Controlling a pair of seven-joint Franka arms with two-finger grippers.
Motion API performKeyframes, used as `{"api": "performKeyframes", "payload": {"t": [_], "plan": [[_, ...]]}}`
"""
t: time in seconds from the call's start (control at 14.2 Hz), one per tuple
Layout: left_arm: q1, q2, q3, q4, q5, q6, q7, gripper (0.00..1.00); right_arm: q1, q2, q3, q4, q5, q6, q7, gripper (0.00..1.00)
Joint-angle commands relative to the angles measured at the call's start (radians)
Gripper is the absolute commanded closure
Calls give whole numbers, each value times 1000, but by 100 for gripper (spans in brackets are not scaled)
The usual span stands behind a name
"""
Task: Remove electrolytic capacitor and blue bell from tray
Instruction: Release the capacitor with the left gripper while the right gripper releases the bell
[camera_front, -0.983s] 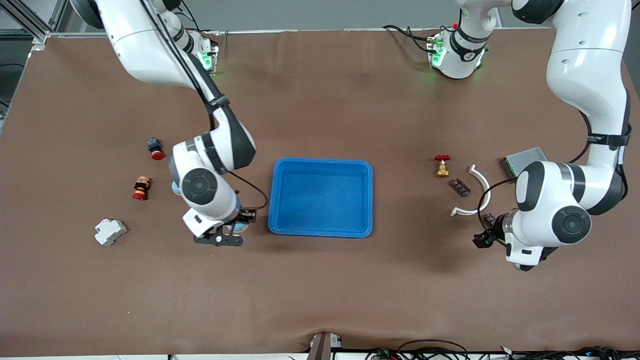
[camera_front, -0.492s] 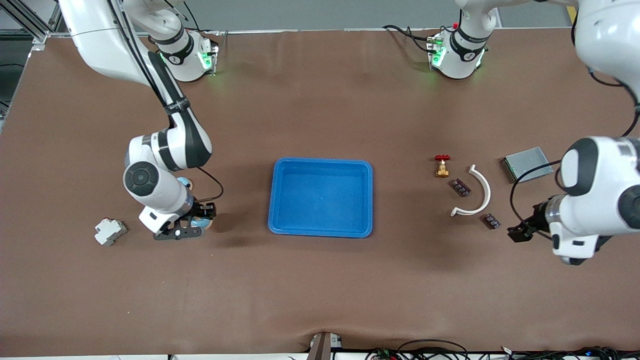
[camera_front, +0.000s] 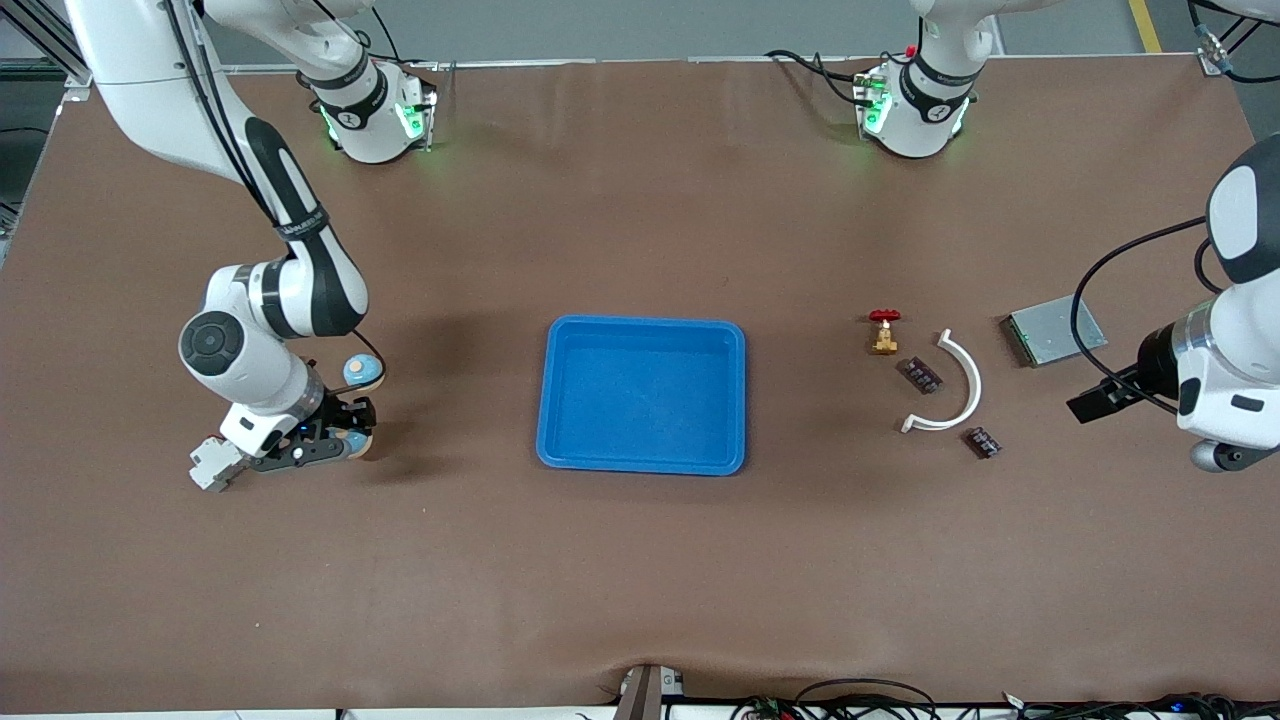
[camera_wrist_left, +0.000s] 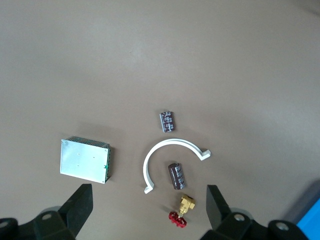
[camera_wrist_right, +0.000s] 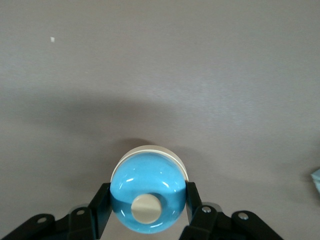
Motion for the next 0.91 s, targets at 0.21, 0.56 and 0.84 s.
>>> {"api": "performKeyframes", "payload": {"t": [0.21, 0.56, 0.84], "plan": [[5, -126, -11, -29, -70, -77, 76, 0, -59, -16, 23, -32, 0, 36, -62, 100], [31, -184, -9, -46, -80, -95, 229, 0, -70, 14, 24, -31, 3, 57, -61, 100], [42, -205, -8, -49, -101, -117, 320, 0, -69, 36, 29, -28, 42, 59, -62, 100]]}}
